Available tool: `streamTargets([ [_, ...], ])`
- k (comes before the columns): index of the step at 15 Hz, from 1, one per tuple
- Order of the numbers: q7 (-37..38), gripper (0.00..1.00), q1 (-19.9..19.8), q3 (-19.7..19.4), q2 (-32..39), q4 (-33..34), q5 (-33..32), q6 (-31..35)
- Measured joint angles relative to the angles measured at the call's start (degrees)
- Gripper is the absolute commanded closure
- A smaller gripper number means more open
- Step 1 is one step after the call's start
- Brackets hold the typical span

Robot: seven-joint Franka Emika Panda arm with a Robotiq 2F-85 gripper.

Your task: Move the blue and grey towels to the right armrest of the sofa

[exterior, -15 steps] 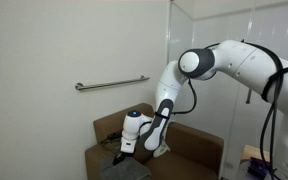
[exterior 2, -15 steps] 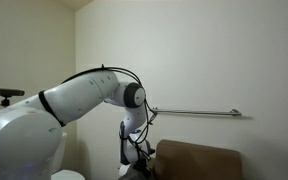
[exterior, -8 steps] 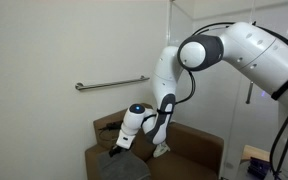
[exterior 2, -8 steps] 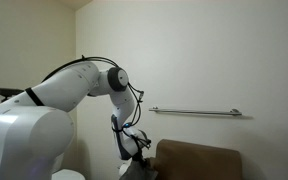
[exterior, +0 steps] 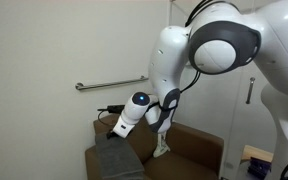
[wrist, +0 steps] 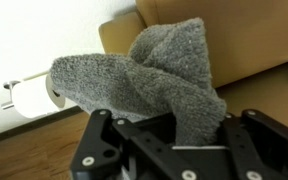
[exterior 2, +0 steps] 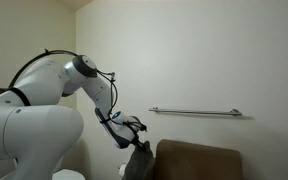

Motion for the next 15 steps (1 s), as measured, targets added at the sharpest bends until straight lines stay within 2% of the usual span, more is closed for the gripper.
streamTargets([
  [1, 0.6, 0.95, 3.9, -4.2, 0.7, -2.6, 2.5, 2.2],
  [2, 0.6, 0.94, 6.8, -6.8, 0.9, -4.8, 5.3, 2.1],
  [6, 0.6, 0.96, 13.3, -11.8, 0.3, -10.6, 13.8, 1.3],
  [10, 0.6, 0.96, 16.6, -15.1, -0.4, -14.5, 20.5, 1.3],
  [15, 0.6, 0.96, 18.5, -18.3, -2.1, -17.1, 24.4, 1.3],
])
